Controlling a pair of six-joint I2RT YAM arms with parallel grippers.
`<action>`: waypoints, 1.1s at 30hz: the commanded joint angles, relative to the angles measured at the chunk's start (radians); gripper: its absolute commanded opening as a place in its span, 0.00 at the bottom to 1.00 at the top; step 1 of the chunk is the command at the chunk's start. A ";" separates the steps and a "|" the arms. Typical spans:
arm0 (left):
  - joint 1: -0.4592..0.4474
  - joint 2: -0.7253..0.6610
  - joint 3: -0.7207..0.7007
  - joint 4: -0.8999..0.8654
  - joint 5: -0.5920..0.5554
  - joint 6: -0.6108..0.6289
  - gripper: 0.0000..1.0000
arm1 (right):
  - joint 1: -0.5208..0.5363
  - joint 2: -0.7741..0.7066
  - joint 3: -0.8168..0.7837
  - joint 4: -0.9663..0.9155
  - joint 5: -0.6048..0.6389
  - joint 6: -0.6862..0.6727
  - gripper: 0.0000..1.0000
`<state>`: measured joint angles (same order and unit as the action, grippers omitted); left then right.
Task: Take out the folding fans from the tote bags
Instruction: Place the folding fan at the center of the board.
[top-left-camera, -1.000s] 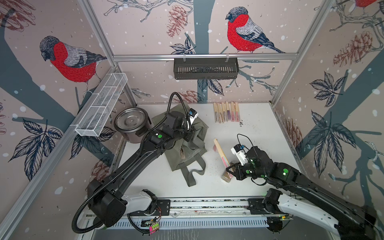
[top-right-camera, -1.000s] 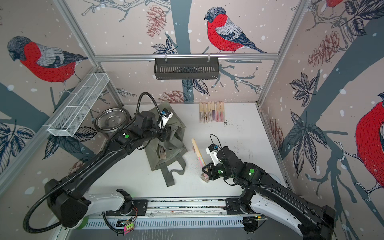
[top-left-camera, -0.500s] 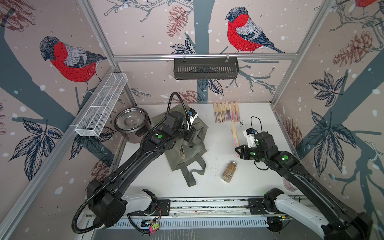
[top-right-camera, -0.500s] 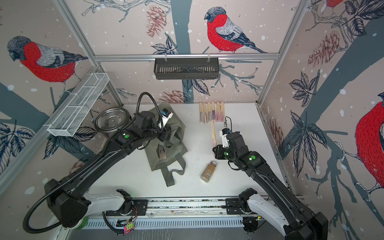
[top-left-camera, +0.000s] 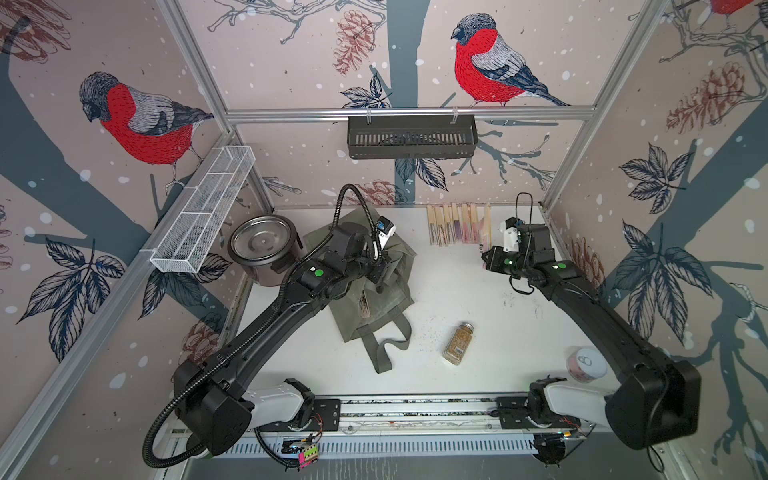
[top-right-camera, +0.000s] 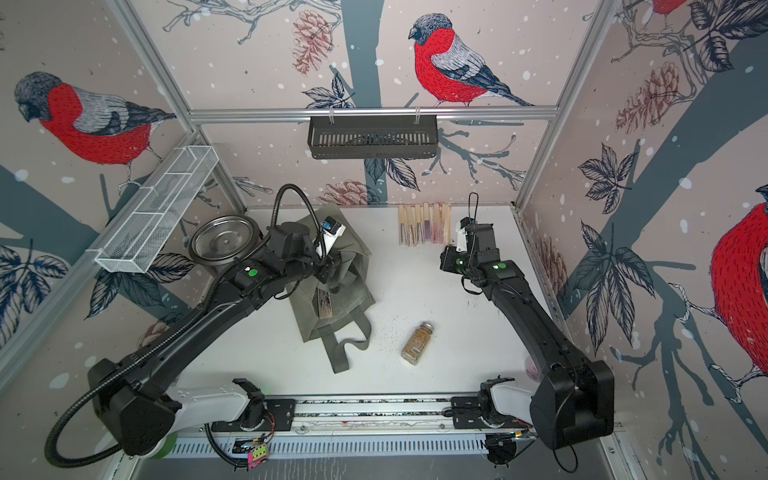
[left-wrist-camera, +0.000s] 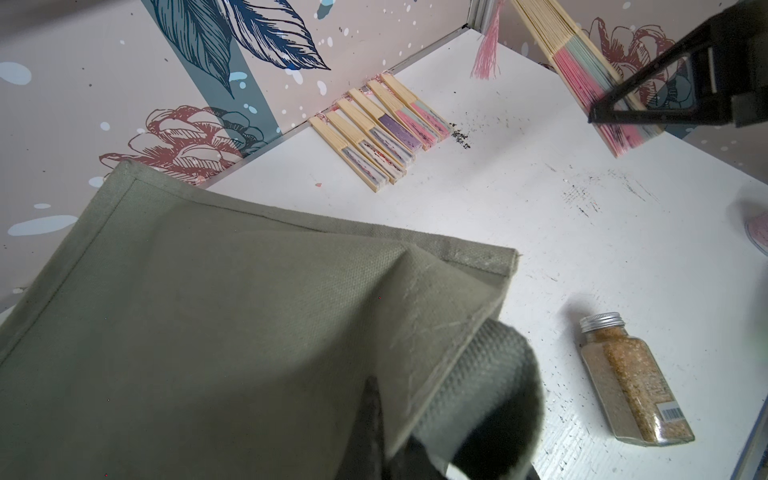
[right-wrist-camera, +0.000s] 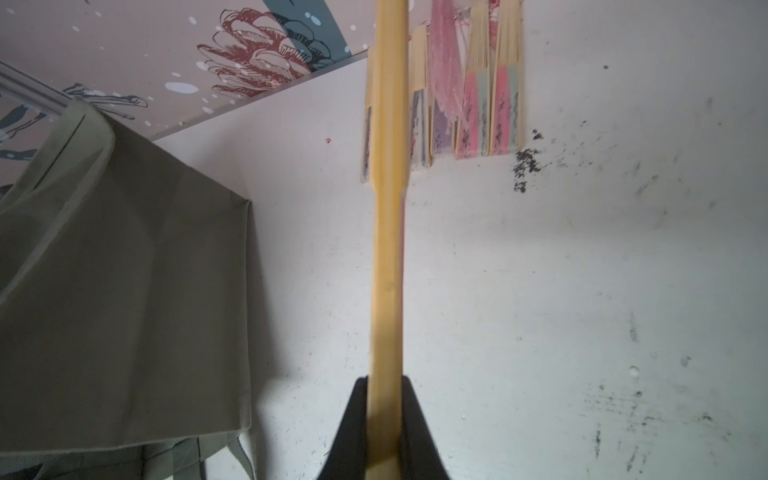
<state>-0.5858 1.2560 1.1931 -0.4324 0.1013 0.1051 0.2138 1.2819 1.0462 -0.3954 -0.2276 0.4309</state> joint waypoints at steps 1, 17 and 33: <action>-0.002 -0.008 0.003 0.041 0.006 0.004 0.00 | -0.034 0.073 0.055 0.047 0.054 -0.043 0.07; -0.001 -0.013 -0.001 0.047 0.006 0.005 0.00 | -0.229 0.567 0.435 0.026 0.013 -0.078 0.07; -0.001 -0.008 -0.002 0.046 0.006 0.005 0.00 | -0.257 1.066 0.988 -0.158 0.013 -0.144 0.08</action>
<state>-0.5858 1.2522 1.1904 -0.4313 0.1040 0.1051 -0.0406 2.2963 1.9545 -0.4862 -0.1944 0.3286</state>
